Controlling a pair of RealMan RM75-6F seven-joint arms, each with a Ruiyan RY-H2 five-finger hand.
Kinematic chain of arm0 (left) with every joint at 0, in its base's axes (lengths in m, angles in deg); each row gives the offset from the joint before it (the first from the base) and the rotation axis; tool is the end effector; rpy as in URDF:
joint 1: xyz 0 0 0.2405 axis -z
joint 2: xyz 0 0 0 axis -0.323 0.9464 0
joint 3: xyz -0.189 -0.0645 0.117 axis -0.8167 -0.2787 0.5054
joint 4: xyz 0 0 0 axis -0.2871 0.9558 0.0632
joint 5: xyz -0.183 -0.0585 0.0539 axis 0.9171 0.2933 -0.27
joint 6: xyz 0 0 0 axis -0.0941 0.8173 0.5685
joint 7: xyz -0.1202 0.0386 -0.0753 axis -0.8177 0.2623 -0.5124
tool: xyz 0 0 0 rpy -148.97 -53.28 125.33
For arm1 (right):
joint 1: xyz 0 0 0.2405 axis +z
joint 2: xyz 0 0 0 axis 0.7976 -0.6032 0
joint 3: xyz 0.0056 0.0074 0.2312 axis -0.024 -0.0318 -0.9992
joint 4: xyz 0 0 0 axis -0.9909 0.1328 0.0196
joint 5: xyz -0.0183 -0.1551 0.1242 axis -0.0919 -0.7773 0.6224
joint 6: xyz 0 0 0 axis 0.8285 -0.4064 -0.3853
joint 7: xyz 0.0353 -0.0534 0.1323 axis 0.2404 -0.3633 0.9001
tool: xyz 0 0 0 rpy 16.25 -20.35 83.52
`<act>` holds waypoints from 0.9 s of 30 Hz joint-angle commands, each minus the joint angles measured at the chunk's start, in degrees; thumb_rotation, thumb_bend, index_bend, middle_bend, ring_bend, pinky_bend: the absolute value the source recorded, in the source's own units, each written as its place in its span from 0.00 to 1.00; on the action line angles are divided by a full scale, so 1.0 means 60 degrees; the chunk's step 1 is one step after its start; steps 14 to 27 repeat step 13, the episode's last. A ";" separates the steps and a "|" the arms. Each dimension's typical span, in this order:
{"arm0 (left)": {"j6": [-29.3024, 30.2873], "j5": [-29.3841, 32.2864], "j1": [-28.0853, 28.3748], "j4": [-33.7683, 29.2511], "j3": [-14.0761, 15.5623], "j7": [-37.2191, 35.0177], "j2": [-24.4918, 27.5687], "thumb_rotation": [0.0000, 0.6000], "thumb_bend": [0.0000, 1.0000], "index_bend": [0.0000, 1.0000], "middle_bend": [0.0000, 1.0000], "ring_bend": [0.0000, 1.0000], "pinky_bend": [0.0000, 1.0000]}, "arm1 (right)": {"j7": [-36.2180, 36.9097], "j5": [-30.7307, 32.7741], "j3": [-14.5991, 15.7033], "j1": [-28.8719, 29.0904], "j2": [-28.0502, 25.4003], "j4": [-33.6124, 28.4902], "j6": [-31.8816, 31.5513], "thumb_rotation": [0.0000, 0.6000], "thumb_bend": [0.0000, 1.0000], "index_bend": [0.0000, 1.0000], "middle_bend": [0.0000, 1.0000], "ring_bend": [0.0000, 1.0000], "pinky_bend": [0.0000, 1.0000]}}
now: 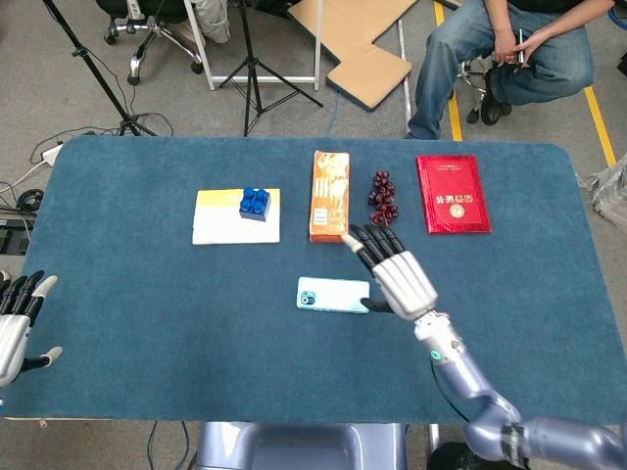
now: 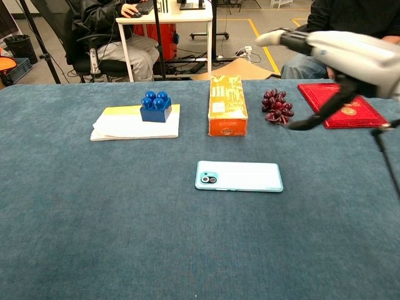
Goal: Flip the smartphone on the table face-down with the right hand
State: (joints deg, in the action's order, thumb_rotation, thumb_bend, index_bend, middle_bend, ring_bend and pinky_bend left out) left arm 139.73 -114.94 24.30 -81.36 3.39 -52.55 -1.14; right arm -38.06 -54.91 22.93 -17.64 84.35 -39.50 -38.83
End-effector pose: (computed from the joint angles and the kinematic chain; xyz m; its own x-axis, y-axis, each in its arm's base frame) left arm -0.2894 0.1758 0.1605 0.5366 0.0929 0.8387 0.8408 0.0258 -0.5407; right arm -0.1200 -0.2889 0.0514 0.3314 0.0025 0.9435 -0.8225 -0.4891 0.2902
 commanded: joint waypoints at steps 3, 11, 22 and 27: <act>0.0358 -0.0179 -0.0150 -0.0027 -0.0030 -0.0038 -0.0037 1.00 0.00 0.00 0.00 0.00 0.00 | -0.0839 -0.0350 0.0990 -0.1436 -0.1516 -0.1029 -0.1353 1.00 0.00 0.00 0.00 0.00 0.00; 0.0532 -0.0409 -0.0215 -0.0046 0.0019 -0.0059 0.0000 1.00 0.00 0.00 0.00 0.00 0.00 | -0.0703 -0.0724 0.1659 -0.2841 -0.1932 -0.0532 -0.2766 1.00 0.00 0.00 0.00 0.00 0.00; 0.0557 -0.0431 -0.0235 -0.0063 0.0030 -0.0094 0.0009 1.00 0.00 0.00 0.00 0.00 0.00 | -0.0614 -0.0775 0.1724 -0.2998 -0.1934 -0.0406 -0.2883 1.00 0.00 0.00 0.00 0.00 0.00; 0.0557 -0.0431 -0.0235 -0.0063 0.0030 -0.0094 0.0009 1.00 0.00 0.00 0.00 0.00 0.00 | -0.0614 -0.0775 0.1724 -0.2998 -0.1934 -0.0406 -0.2883 1.00 0.00 0.00 0.00 0.00 0.00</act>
